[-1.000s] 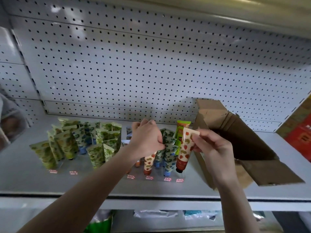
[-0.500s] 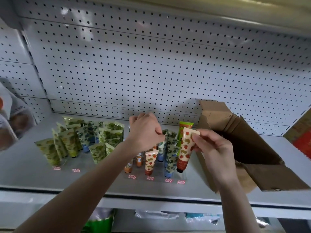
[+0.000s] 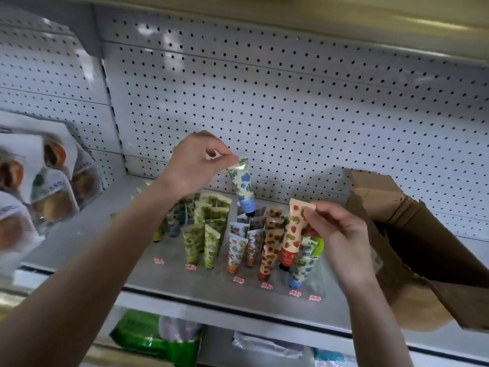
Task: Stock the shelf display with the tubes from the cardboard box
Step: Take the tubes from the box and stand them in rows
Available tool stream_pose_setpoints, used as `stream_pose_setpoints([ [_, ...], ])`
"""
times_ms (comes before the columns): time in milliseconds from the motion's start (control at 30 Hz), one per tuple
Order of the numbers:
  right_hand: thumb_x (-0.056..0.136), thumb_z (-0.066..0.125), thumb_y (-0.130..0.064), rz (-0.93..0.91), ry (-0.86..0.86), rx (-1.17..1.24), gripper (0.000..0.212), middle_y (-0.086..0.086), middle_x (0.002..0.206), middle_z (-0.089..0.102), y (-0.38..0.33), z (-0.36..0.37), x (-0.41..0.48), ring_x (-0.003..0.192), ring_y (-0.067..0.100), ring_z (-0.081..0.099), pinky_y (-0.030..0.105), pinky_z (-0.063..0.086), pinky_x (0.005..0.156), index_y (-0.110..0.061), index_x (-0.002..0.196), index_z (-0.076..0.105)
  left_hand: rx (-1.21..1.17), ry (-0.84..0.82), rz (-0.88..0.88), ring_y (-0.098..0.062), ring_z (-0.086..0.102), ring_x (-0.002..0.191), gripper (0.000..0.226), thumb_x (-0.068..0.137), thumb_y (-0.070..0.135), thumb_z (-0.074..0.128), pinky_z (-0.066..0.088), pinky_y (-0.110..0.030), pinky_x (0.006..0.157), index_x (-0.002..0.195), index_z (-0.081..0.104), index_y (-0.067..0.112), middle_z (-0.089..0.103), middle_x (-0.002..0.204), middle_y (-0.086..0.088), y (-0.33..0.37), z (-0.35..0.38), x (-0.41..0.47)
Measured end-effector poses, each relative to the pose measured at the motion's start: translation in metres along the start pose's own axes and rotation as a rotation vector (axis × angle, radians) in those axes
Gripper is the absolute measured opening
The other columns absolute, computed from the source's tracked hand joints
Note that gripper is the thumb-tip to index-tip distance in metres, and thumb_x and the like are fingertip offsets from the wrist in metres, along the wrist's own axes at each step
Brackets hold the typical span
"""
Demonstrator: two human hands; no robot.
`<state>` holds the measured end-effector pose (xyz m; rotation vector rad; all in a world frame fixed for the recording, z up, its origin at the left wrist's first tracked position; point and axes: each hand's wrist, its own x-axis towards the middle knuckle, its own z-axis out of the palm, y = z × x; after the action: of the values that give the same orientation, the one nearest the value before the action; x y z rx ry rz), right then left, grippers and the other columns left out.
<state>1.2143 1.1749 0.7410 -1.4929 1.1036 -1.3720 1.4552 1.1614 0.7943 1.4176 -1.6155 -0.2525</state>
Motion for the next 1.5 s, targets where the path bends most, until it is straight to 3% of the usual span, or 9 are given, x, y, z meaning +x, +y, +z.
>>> stream_pose_setpoints([
  [200,0.085,0.064,-0.005,0.015,-0.034,0.003,0.012,-0.004,0.067,0.069,-0.006,0.029,-0.001,0.063,0.006,0.062,0.023,0.053,0.067,-0.014,0.083,0.070,0.082,0.163,-0.047,-0.005,0.053,0.077,0.012,0.082,0.028,0.068,0.039,-0.013,0.069,0.082,0.071,0.017,0.060,0.087,0.006,-0.028,-0.053,-0.004],
  [433,0.084,0.064,-0.005,-0.011,-0.062,-0.018,0.017,-0.008,0.062,0.068,-0.011,0.060,-0.007,0.059,0.003,0.060,0.014,0.049,0.064,-0.020,0.079,0.069,0.247,0.123,-0.128,-0.017,0.054,0.088,0.012,0.079,0.038,0.069,0.040,-0.047,0.093,0.076,0.070,0.026,0.059,0.088,0.008,-0.077,-0.071,-0.018],
  [533,0.084,0.064,-0.005,-0.004,-0.046,-0.019,0.014,-0.010,0.062,0.068,-0.010,0.067,-0.008,0.059,0.002,0.061,0.012,0.050,0.063,-0.018,0.081,0.069,0.270,0.111,-0.149,-0.019,0.054,0.089,0.011,0.078,0.037,0.069,0.039,-0.053,0.094,0.077,0.071,0.026,0.060,0.088,0.007,-0.097,-0.066,-0.023],
  [667,0.085,0.063,-0.004,0.007,-0.043,-0.025,0.013,-0.008,0.062,0.068,-0.010,0.072,-0.010,0.059,0.003,0.061,0.015,0.051,0.063,-0.015,0.083,0.070,0.317,0.030,-0.176,-0.018,0.054,0.097,0.012,0.079,0.048,0.064,0.035,-0.049,0.098,0.072,0.065,0.039,0.062,0.095,0.008,-0.115,-0.058,-0.024],
  [867,0.085,0.062,-0.004,0.002,-0.038,-0.037,0.017,-0.007,0.063,0.068,-0.009,0.076,-0.013,0.058,0.003,0.059,0.016,0.049,0.061,-0.018,0.080,0.069,0.375,-0.037,-0.201,-0.016,0.043,0.102,0.015,0.082,0.045,0.061,0.021,-0.031,0.090,0.077,0.062,0.031,0.052,0.101,0.005,-0.119,-0.037,-0.027],
  [1000,0.085,0.063,-0.005,0.005,-0.024,-0.055,0.015,-0.004,0.064,0.067,-0.007,0.074,-0.013,0.062,0.008,0.057,0.019,0.048,0.063,-0.017,0.079,0.070,0.319,-0.096,-0.209,-0.021,0.042,0.104,0.014,0.081,0.039,0.064,0.031,-0.043,0.100,0.070,0.056,0.033,0.051,0.098,0.001,-0.126,-0.028,-0.027],
  [1133,0.085,0.064,-0.007,0.024,0.004,-0.069,0.013,0.017,0.075,0.066,-0.004,0.072,-0.012,0.067,0.017,0.056,0.034,0.048,0.073,-0.016,0.081,0.072,0.329,-0.077,-0.192,-0.020,0.040,0.104,0.011,0.081,0.037,0.066,0.029,-0.041,0.100,0.075,0.064,0.028,0.050,0.099,0.001,-0.131,-0.021,-0.024],
  [1300,0.084,0.064,-0.009,0.044,0.015,-0.103,0.010,0.001,0.075,0.070,-0.002,0.072,-0.010,0.069,0.009,0.061,0.036,0.050,0.078,-0.015,0.087,0.072,0.343,-0.063,-0.177,-0.012,0.035,0.099,0.014,0.081,0.040,0.066,0.017,-0.030,0.087,0.078,0.069,0.027,0.049,0.097,0.005,-0.135,-0.015,-0.022],
  [1500,0.085,0.062,-0.006,0.045,0.017,-0.081,0.013,-0.011,0.071,0.069,0.000,0.069,-0.009,0.065,-0.001,0.061,0.019,0.050,0.069,-0.017,0.085,0.070,0.372,-0.078,-0.172,-0.012,0.037,0.100,0.014,0.080,0.042,0.066,0.017,-0.030,0.086,0.077,0.068,0.029,0.047,0.095,0.006,-0.140,-0.010,-0.021],
])
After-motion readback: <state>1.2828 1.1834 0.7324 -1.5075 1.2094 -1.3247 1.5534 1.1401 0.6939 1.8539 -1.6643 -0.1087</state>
